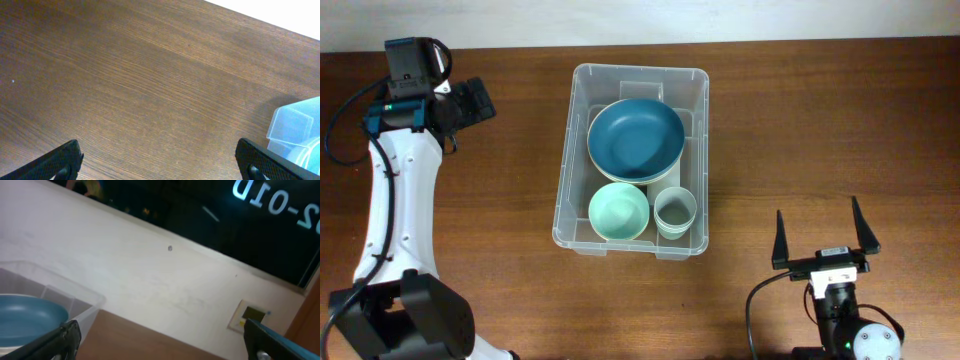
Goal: Pack container
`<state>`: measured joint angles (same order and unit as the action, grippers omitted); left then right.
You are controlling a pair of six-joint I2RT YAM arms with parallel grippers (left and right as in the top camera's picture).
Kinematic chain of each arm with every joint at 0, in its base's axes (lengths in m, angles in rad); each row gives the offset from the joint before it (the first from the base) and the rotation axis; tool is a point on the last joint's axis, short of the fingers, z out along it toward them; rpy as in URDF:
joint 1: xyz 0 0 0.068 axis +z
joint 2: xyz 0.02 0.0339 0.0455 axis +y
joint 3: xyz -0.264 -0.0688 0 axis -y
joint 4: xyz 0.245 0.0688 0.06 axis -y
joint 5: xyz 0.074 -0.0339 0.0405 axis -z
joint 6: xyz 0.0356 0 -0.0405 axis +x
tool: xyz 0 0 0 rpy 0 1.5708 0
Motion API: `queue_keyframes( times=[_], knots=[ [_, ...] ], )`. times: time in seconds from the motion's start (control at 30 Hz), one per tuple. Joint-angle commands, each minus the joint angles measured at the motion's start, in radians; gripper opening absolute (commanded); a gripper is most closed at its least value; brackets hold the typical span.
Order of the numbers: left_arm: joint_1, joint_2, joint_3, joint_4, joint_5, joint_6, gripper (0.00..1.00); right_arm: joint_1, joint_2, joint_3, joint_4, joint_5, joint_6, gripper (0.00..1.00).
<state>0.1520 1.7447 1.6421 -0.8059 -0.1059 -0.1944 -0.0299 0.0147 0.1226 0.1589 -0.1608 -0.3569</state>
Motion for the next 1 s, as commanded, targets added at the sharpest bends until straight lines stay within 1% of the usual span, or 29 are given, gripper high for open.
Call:
queue_keyframes(
  times=[0.0, 0.13, 0.27, 0.43, 0.57, 0.6, 0.97],
  knots=[
    [0.002, -0.011, 0.015, 0.001, -0.004, 0.002, 1.0, 0.003, -0.011, -0.023, 0.006, -0.013, 0.037, 0.99],
    [0.002, -0.012, 0.015, 0.001, -0.004, 0.002, 1.0, 0.003, -0.011, -0.059, 0.026, -0.012, 0.082, 0.99],
    [0.002, -0.011, 0.015, 0.001, -0.004, 0.002, 1.0, 0.003, -0.011, -0.109, 0.081, -0.011, 0.128, 0.99],
    [0.002, -0.012, 0.015, 0.001, -0.004, 0.002, 1.0, 0.003, -0.011, -0.117, 0.08, -0.013, 0.13, 0.99],
    [0.002, -0.011, 0.015, 0.001, -0.004, 0.002, 1.0, 0.003, -0.011, -0.117, 0.005, -0.013, 0.13, 0.99],
    [0.002, -0.012, 0.015, 0.001, -0.004, 0.002, 1.0, 0.003, -0.011, -0.117, -0.043, -0.014, 0.13, 0.99],
    [0.002, -0.012, 0.015, 0.001, -0.004, 0.002, 1.0, 0.003, -0.011, -0.117, -0.213, -0.055, 0.13, 0.99]
  ],
)
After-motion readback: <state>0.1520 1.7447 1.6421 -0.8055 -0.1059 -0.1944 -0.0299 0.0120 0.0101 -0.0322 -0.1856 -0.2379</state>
